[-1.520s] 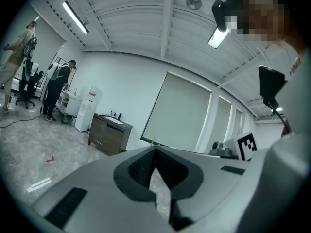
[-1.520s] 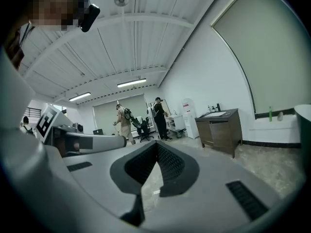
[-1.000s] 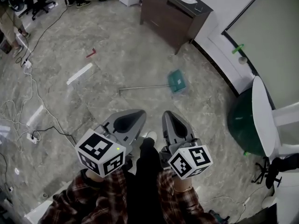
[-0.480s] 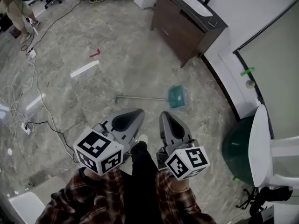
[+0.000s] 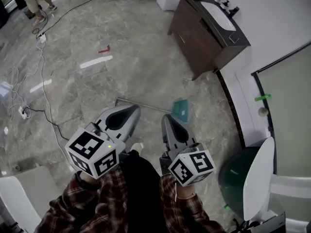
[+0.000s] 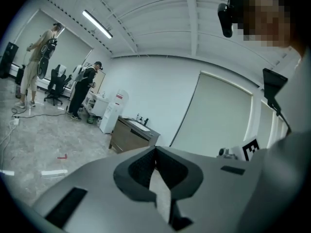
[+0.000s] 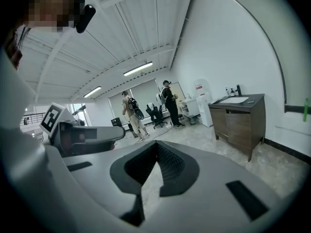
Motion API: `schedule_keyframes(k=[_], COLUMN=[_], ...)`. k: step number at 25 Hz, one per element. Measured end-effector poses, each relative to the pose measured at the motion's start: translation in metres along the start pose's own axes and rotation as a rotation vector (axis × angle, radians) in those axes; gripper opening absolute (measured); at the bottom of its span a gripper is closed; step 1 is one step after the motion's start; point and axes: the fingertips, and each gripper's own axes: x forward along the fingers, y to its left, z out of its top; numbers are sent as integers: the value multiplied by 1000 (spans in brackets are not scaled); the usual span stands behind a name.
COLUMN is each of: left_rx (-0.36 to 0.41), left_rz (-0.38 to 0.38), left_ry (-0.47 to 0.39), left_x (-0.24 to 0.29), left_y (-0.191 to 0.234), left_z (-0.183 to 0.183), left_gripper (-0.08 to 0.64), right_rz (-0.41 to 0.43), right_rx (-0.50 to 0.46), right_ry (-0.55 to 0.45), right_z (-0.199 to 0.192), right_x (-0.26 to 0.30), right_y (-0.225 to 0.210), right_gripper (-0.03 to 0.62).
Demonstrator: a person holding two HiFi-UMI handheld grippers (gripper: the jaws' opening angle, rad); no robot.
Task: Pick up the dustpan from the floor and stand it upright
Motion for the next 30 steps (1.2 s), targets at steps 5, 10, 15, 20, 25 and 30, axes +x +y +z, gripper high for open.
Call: schedule_keyframes(k=[5,10,15,20,25,30], left_rx=[-36,-61,-54,-20,-6,-14], left_rz=[92,149,120,61,-32,-98], left_ry=[-14,-13,-10,-2,46,78], left_x=[1,5,26,53,69,96], left_y=[37,87,137,183,215,218], left_z=[5,16,49,91,111,110], left_gripper=[9,9,9,9,9,9], right_rz=[43,72,41,-12,-101,-156], right_rx=[21,32,26,-7,-20,-22], right_ry=[51,84,74,52,33,40], right_z=[-8,-10,10,37,53,57], right_x=[33,80,136,195,235,250], right_y=[-9,-5,-7,-10,-8,-27], right_gripper=[11,11,11,11,11,11])
